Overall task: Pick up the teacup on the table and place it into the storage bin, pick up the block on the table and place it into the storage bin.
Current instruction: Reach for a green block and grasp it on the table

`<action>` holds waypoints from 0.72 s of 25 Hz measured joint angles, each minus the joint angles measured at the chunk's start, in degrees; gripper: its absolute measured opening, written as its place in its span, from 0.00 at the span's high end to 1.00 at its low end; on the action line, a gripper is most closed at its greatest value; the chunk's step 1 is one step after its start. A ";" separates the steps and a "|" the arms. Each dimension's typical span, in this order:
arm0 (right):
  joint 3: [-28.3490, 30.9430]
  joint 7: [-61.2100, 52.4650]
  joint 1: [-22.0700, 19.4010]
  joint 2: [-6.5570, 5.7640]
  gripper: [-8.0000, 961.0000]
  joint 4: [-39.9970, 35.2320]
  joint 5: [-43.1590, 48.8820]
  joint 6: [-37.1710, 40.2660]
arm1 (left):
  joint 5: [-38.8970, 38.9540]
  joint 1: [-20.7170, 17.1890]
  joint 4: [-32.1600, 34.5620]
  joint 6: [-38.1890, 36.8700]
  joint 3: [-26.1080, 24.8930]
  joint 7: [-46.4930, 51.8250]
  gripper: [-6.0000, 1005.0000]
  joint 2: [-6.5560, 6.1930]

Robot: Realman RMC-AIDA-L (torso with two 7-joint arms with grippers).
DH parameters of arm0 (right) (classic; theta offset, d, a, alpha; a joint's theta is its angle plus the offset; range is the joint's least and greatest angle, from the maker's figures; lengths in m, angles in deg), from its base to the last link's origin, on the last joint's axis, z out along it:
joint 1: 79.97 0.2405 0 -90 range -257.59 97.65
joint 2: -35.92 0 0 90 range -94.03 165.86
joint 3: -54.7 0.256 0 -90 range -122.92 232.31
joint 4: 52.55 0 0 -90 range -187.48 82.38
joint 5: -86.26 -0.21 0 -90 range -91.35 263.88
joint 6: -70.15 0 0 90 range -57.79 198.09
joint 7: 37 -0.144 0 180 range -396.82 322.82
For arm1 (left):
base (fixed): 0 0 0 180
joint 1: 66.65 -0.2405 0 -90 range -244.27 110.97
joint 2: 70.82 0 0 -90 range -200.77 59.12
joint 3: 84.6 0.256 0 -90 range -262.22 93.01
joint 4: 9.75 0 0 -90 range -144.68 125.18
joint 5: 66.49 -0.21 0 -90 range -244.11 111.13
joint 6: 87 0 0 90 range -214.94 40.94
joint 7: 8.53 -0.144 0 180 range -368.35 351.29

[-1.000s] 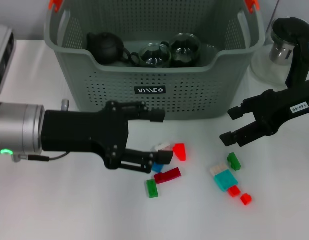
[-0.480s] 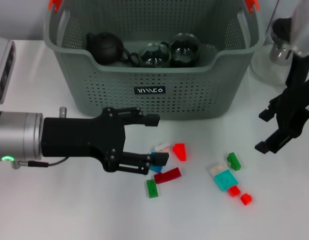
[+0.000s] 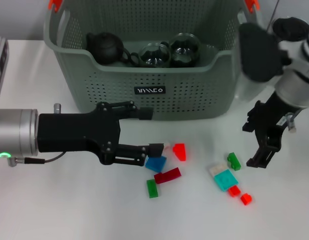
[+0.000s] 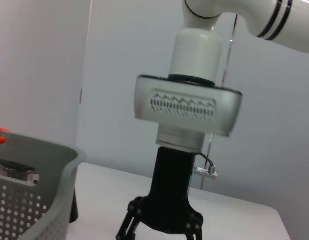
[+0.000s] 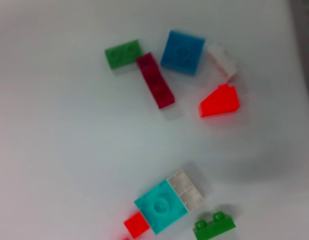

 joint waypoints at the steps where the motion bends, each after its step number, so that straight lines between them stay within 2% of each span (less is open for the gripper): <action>1: -2.18 -0.23 0.37 0.25 0.02 0.19 0.09 -0.26 | 0.00 -0.08 0.00 0.00 -0.24 0.18 0.14 0.00; 8: -9.12 -1.14 2.05 0.55 0.01 4.63 -0.25 -3.73 | 0.00 -0.18 -1.90 -0.01 -1.62 0.47 0.14 0.00; 18: -16.19 -1.55 1.88 0.81 0.01 8.23 -4.11 -10.90 | 0.18 -0.02 -2.55 0.03 -2.06 0.25 0.14 -0.04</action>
